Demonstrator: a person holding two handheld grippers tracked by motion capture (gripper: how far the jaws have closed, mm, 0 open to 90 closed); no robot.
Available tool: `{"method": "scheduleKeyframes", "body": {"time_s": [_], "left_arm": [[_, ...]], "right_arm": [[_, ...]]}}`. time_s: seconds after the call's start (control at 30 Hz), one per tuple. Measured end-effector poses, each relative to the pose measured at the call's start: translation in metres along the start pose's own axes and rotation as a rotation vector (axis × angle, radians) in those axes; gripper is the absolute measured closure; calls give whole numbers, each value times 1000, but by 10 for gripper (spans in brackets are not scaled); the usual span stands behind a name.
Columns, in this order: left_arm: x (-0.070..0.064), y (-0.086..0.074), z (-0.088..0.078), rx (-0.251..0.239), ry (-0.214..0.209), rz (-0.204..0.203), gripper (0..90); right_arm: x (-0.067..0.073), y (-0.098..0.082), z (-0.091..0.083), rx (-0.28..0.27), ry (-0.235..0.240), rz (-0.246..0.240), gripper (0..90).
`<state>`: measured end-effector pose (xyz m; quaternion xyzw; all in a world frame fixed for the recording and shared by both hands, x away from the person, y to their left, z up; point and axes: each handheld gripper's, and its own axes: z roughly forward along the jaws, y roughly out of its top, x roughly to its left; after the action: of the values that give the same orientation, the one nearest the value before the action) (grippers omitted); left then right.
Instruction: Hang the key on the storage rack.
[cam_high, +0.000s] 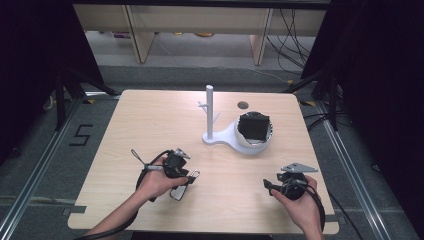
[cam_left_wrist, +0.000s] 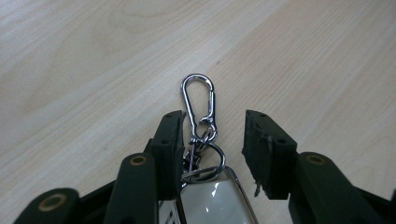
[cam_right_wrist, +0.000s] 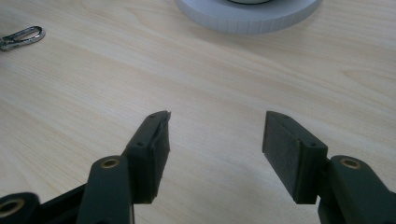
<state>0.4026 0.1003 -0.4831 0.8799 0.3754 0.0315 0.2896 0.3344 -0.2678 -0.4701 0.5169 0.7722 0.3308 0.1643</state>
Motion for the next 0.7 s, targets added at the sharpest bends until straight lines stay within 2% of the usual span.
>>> {"method": "scheduleKeyframes", "body": {"time_s": [0.03, 0.07, 0.13, 0.17, 0.2, 0.3, 0.33, 0.37, 0.43, 0.47, 0.5, 0.53, 0.57, 0.6, 0.7], "left_arm": [[0, 0, 0, 0, 0, 0, 573], [1, 2, 2, 25, 16, 19, 573], [1, 3, 4, 30, 24, 14, 573], [1, 4, 5, 35, 27, 13, 570], [0, 4, 6, 38, 32, 6, 567], [-1, 5, 8, 44, 33, 1, 567], [-2, 7, 9, 52, 51, 7, 568], [-2, 7, 10, 56, 60, 10, 570], [-2, 8, 12, 62, 63, 9, 576], [-3, 8, 12, 63, 66, 5, 580], [-3, 8, 12, 63, 66, 5, 583], [-3, 8, 12, 67, 68, 1, 583], [-4, 10, 13, 75, 68, 4, 592], [-4, 10, 14, 82, 72, 7, 596], [-5, 12, 15, 94, 79, 9, 606]], "right_arm": [[0, 0, 0, 0, 4, -8, 423], [0, -1, 1, -1, 6, -4, 422], [0, -1, 2, -4, 13, -11, 420], [2, -2, 2, 8, 21, 20, 418], [-1, -2, 3, 0, 19, -15, 418], [0, -2, 4, 1, 19, -16, 418], [1, -2, 4, 2, 17, -7, 417], [-1, -2, 5, -9, 16, -33, 417], [2, -2, 4, 16, 21, 16, 417], [3, -3, 3, 22, 21, 25, 417], [3, -3, 3, 22, 21, 25, 417], [0, -3, 5, 8, 24, -10, 417], [0, -4, 7, -2, 35, -10, 416], [1, -4, 6, 16, 39, 17, 416], [2, -4, 6, 24, 34, 13, 414]]}}
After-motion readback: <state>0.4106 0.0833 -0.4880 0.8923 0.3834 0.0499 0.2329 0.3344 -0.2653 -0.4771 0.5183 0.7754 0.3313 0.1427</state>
